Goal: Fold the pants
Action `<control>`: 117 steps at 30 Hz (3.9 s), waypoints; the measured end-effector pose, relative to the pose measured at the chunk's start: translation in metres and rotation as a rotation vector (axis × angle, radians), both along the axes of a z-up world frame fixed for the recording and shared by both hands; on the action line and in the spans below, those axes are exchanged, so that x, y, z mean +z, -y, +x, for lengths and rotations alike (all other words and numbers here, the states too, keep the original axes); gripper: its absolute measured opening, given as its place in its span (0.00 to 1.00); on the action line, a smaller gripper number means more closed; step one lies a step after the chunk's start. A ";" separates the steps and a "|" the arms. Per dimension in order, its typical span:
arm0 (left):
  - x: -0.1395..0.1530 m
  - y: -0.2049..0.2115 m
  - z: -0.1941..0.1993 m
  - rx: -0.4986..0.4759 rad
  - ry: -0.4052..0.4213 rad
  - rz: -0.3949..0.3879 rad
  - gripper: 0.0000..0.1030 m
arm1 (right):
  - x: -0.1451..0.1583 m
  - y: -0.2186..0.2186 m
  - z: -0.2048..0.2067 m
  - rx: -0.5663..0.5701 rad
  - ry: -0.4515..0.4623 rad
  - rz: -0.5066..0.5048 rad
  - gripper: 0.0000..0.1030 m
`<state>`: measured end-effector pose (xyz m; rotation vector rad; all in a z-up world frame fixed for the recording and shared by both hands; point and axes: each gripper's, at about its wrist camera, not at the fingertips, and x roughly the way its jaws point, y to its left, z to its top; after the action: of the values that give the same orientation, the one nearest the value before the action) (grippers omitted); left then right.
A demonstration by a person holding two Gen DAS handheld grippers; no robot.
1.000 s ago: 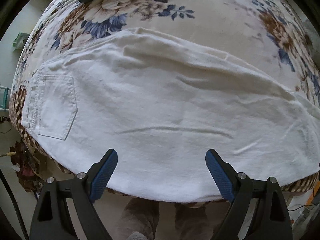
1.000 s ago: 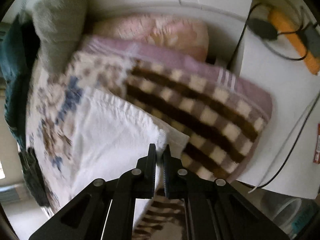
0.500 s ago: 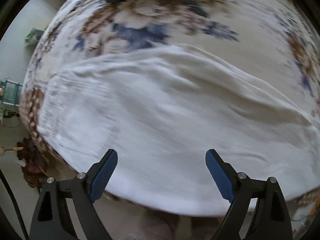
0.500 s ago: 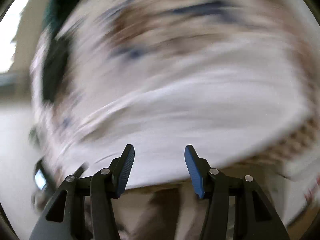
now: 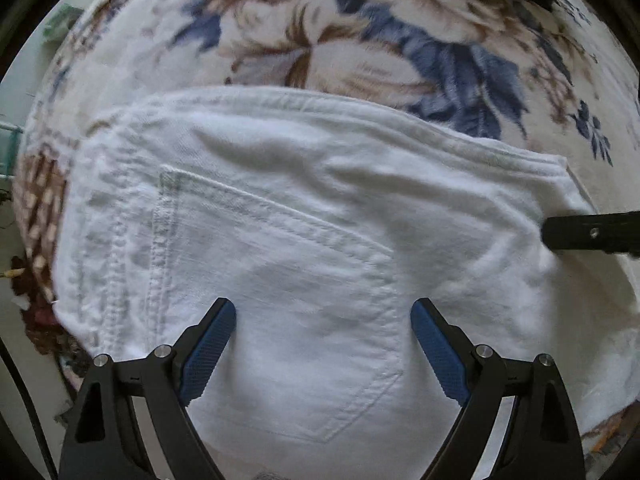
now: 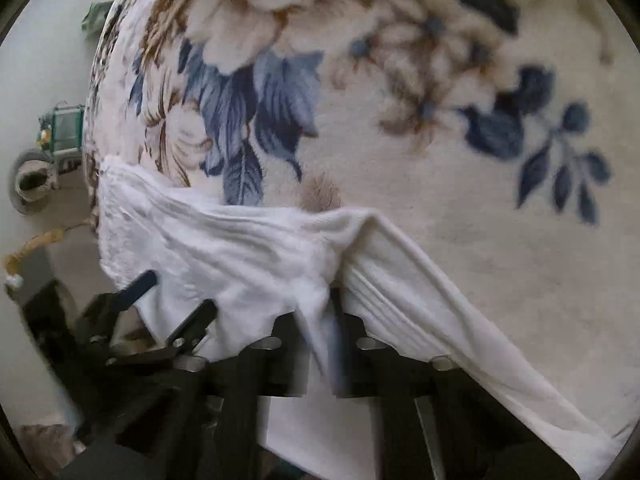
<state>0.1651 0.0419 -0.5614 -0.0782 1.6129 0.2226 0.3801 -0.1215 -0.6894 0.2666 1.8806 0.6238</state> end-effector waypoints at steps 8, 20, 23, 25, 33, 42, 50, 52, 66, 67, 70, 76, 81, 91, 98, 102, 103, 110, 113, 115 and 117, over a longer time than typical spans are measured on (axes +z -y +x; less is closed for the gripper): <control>-0.010 -0.017 0.004 -0.002 -0.018 -0.054 0.88 | 0.001 0.081 0.026 -0.347 -0.082 -0.054 0.06; -0.001 -0.062 0.041 0.009 -0.032 -0.090 0.88 | -0.003 -0.009 0.029 0.097 -0.049 -0.042 0.06; 0.001 -0.062 0.047 -0.005 -0.047 -0.100 0.88 | 0.009 0.005 0.039 0.081 0.032 -0.079 0.06; 0.001 -0.062 0.050 -0.013 -0.051 -0.099 0.88 | -0.001 0.006 0.042 0.080 -0.010 -0.070 0.07; 0.020 -0.040 0.087 -0.017 -0.002 -0.201 0.88 | 0.055 0.057 0.037 -0.094 0.071 -0.152 0.36; -0.017 0.012 0.160 -0.156 -0.038 -0.166 0.94 | -0.002 0.098 -0.040 -0.206 -0.052 -0.275 0.27; -0.025 0.004 0.184 -0.206 0.006 -0.135 0.95 | -0.007 0.142 -0.055 -0.660 -0.022 -0.215 0.19; -0.028 0.006 0.176 -0.194 0.006 -0.155 0.95 | -0.013 0.152 -0.063 -0.769 -0.051 -0.183 0.14; 0.048 0.039 0.105 -0.224 0.057 -0.209 0.95 | 0.071 0.220 -0.132 -0.902 0.184 -0.019 0.79; 0.048 0.052 0.090 -0.239 0.038 -0.213 0.95 | 0.075 0.233 -0.149 -0.932 0.182 -0.048 0.79; 0.034 0.092 0.057 -0.289 -0.031 -0.233 0.95 | 0.089 0.314 -0.238 -1.133 0.202 -0.226 0.79; -0.008 0.180 0.010 -0.400 -0.117 -0.270 0.95 | 0.064 0.454 -0.367 -1.424 0.243 -0.336 0.77; -0.040 0.204 0.004 -0.402 -0.130 -0.198 1.00 | 0.007 0.503 -0.395 -1.573 0.194 -0.155 0.77; -0.058 0.235 0.007 -0.373 -0.140 -0.149 1.00 | -0.007 0.506 -0.378 -1.605 0.323 0.082 0.73; -0.076 0.251 0.036 -0.337 -0.192 -0.100 1.00 | -0.016 0.501 -0.375 -1.595 0.285 0.170 0.72; -0.079 0.256 0.043 -0.335 -0.184 -0.103 1.00 | -0.028 0.492 -0.377 -1.583 0.253 0.206 0.72; -0.081 0.256 0.042 -0.336 -0.182 -0.104 1.00 | -0.028 0.490 -0.377 -1.577 0.257 0.206 0.72; -0.089 0.244 0.037 -0.338 -0.181 -0.110 1.00 | -0.030 0.497 -0.365 -1.662 0.349 0.315 0.51; -0.090 0.248 0.035 -0.340 -0.177 -0.112 1.00 | -0.031 0.496 -0.340 -1.578 0.364 0.253 0.52; -0.090 0.248 0.034 -0.341 -0.173 -0.111 1.00 | -0.041 0.494 -0.327 -1.536 0.341 0.235 0.48; -0.087 0.247 0.035 -0.341 -0.169 -0.110 1.00 | -0.044 0.499 -0.326 -1.562 0.328 0.229 0.21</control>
<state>0.1999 -0.2049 -0.6483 0.1344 1.7772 -0.1263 0.0542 -0.6202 -0.7337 1.4645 0.8209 -0.2232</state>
